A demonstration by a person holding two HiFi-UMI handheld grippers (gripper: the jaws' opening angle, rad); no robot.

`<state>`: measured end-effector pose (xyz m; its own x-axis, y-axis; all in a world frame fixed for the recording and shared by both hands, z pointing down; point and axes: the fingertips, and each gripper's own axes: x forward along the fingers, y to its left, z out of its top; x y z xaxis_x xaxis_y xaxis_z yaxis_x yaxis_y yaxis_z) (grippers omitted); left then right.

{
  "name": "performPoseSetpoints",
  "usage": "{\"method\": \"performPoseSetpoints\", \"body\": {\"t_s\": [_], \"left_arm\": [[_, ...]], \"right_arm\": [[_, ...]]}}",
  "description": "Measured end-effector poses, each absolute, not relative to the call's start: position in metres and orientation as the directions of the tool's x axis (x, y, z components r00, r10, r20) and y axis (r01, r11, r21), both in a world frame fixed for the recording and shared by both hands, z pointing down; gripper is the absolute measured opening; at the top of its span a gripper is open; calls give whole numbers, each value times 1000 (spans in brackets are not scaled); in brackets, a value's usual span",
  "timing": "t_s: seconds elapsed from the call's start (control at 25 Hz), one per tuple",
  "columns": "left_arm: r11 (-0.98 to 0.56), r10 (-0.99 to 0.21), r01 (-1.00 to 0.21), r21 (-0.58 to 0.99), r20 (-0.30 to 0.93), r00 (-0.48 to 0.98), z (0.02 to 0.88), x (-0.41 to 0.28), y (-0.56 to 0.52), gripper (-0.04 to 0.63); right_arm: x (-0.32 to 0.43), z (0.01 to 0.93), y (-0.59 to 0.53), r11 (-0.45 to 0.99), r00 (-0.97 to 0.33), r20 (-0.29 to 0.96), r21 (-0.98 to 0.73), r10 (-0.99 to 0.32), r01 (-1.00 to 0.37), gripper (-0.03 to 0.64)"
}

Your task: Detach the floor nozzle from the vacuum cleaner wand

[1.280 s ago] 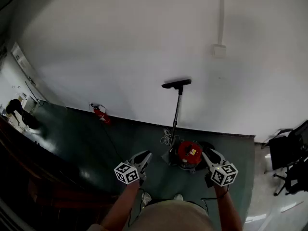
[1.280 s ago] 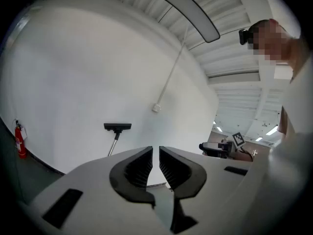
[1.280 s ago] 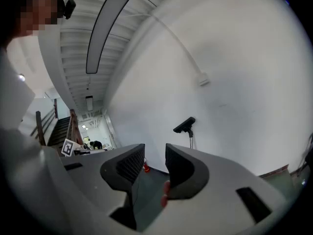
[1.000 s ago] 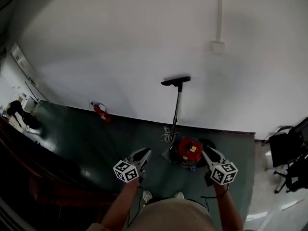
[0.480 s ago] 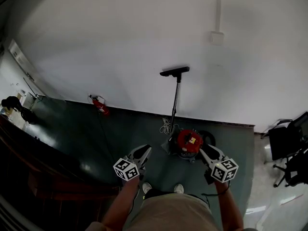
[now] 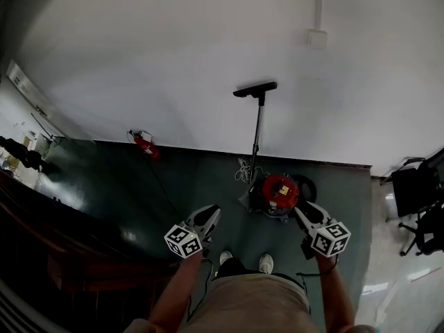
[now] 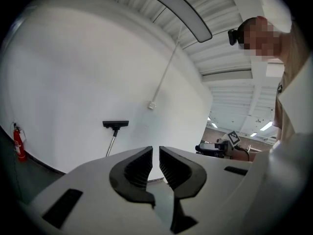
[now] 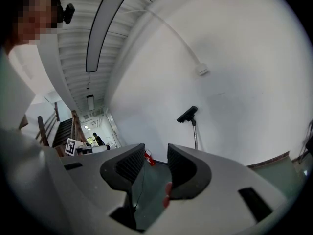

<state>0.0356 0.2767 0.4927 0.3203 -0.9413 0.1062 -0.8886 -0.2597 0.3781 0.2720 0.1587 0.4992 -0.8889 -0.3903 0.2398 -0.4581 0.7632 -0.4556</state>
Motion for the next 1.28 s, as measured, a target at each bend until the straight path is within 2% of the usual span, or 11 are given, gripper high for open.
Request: {"method": "performPoseSetpoints", "body": {"t_s": [0.76,1.08,1.28], "left_arm": [[-347,-891,-804,482,98,443,510,-104,258,31],[-409,-856,-752,517,67,512,518,-112,230,31],[-415,-854,-742,526,56,518,521,-123,199,46]], "right_arm": [[158,493,162,669,-787,327,-415,-523,-616,140],[151,497,151,609,-737,362,-416,-570,-675,140],[152,497,120,585,-732,325,-445,-599,-678,140]]}}
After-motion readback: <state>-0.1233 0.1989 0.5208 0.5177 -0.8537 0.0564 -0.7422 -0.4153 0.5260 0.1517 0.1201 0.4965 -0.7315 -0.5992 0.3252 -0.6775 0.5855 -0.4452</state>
